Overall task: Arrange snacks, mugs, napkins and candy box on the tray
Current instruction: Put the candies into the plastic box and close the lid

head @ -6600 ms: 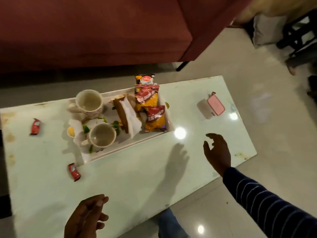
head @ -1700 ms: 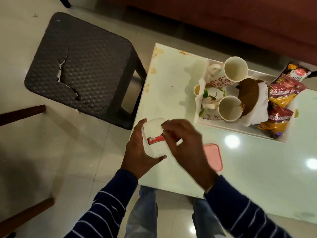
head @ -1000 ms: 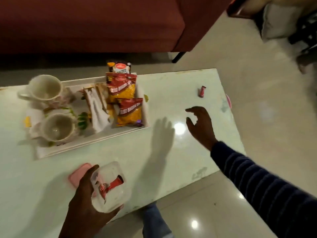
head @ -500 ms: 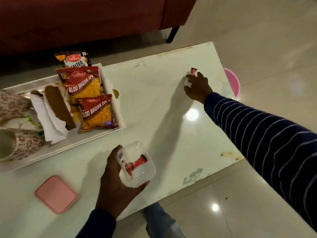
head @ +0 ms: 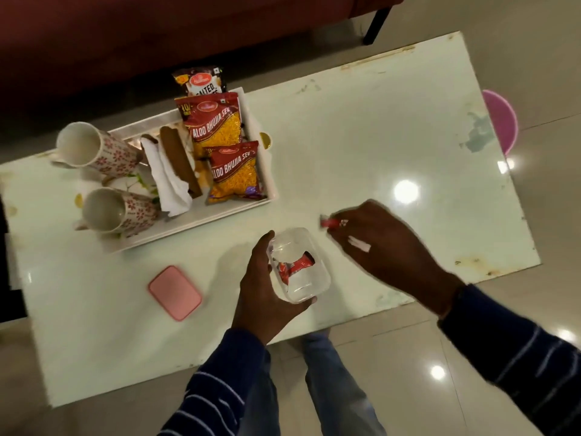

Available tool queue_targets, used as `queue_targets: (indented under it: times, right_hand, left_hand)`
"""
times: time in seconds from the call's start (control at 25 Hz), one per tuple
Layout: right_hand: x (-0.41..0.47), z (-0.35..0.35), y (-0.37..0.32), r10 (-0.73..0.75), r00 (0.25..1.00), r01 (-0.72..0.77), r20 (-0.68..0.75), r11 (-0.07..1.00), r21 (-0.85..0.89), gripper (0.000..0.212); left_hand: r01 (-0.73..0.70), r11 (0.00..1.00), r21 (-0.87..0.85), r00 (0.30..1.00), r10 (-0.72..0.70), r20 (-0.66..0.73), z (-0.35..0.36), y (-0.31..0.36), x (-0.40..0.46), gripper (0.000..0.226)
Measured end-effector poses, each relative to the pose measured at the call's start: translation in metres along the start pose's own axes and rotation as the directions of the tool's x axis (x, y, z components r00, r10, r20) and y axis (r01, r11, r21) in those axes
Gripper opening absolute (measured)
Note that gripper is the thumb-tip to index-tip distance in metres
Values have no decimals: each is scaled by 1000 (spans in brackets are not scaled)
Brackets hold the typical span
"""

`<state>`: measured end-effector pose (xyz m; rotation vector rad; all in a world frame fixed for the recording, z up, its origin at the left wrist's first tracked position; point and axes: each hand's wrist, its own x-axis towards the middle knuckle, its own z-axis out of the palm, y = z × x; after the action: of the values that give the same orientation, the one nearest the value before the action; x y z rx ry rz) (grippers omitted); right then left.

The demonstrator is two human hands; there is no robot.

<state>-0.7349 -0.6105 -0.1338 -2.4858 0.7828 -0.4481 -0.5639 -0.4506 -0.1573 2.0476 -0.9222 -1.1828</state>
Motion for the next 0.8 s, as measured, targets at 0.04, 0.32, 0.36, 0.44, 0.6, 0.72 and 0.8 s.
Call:
queue_targets:
  times: [0.04, 0.32, 0.36, 0.44, 0.6, 0.72, 0.8]
  right_hand:
    - [-8, 3, -17, -114, 990, 116, 79, 993, -22, 22]
    - [-6, 30, -60, 355, 923, -298, -147, 903, 308, 14]
    - [-6, 38, -60, 481, 860, -403, -171, 845, 352, 11]
    - [-7, 66, -68, 658, 747, -570, -92, 706, 419, 9]
    - [-16, 143, -120, 612, 758, -652, 227, 694, 306, 20]
    - [-5, 195, -170, 488, 789, -570, 373, 808, 149, 52]
    - [12, 222, -200, 452, 793, -507, 409, 862, 31, 70]
  left_hand:
    - [1, 1000, 0, 1000, -1, 6, -1, -1, -2, 118]
    - [24, 996, -88, 1000, -24, -6, -25, -26, -18, 116]
    - [32, 994, -106, 999, -36, -36, -31, -32, -23, 115]
    - [56, 988, -146, 990, -74, -122, -49, -47, -39, 114]
    - [86, 989, -124, 951, -118, -287, -96, -87, -75, 113]
    - [94, 992, -82, 924, -118, -364, -128, -118, -96, 121]
    - [100, 992, -78, 916, -122, -381, -148, -134, -105, 122]
